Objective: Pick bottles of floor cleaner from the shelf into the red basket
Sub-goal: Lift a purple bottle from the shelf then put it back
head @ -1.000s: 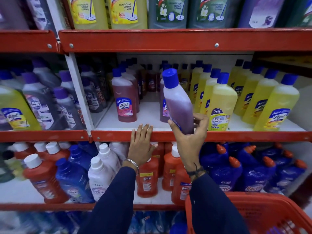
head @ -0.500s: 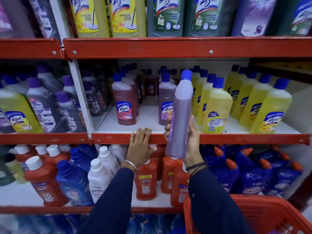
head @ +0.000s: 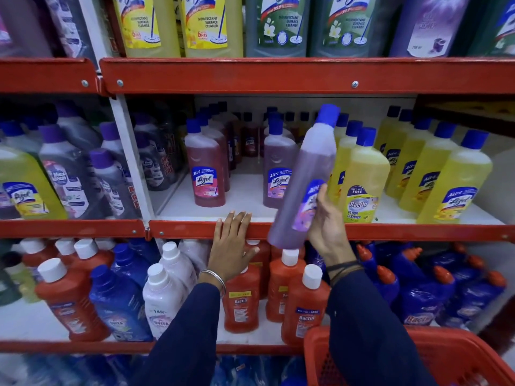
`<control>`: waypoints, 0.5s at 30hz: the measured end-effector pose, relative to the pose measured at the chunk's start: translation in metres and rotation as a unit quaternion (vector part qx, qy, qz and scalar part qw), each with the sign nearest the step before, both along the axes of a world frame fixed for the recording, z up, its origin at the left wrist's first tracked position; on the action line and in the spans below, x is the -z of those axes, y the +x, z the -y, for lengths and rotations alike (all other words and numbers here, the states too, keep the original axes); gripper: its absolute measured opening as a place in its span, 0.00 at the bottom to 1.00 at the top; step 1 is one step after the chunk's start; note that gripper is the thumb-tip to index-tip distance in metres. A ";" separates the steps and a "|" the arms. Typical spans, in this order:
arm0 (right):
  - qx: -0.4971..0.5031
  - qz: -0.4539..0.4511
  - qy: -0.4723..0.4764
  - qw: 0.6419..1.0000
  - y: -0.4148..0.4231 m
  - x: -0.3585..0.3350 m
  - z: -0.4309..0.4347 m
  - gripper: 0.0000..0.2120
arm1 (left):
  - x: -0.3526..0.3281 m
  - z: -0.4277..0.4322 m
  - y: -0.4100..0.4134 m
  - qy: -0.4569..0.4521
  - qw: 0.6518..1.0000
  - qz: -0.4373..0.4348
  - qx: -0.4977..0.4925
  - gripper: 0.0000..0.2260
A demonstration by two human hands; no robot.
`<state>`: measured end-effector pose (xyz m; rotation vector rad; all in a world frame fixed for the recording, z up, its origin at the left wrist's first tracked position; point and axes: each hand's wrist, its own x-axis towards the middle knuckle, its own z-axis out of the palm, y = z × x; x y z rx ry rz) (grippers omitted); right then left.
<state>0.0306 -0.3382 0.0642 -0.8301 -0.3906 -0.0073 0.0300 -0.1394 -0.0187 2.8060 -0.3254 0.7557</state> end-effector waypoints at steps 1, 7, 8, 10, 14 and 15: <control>0.025 0.022 -0.014 0.999 0.007 -0.002 0.003 0.15 | 0.000 0.000 0.000 -0.001 1.000 0.001 0.000 0.34; 0.155 0.063 -0.197 0.966 0.042 -0.009 0.008 0.24 | 0.000 -0.002 0.002 -0.010 1.000 -0.001 0.014 0.34; 0.151 0.063 -0.211 0.964 0.046 -0.006 0.008 0.22 | 0.001 -0.002 0.002 -0.012 1.000 -0.002 0.014 0.33; 0.148 0.054 -0.225 0.962 0.055 0.000 0.007 0.21 | 0.002 -0.003 0.004 -0.015 1.000 -0.005 0.013 0.34; 0.129 0.036 -0.246 0.960 0.064 0.014 0.002 0.22 | 0.005 -0.003 0.008 -0.018 1.000 -0.006 0.011 0.34; 0.126 0.034 -0.251 0.959 0.066 0.016 0.001 0.22 | 0.006 -0.003 0.008 -0.017 1.000 -0.005 0.010 0.34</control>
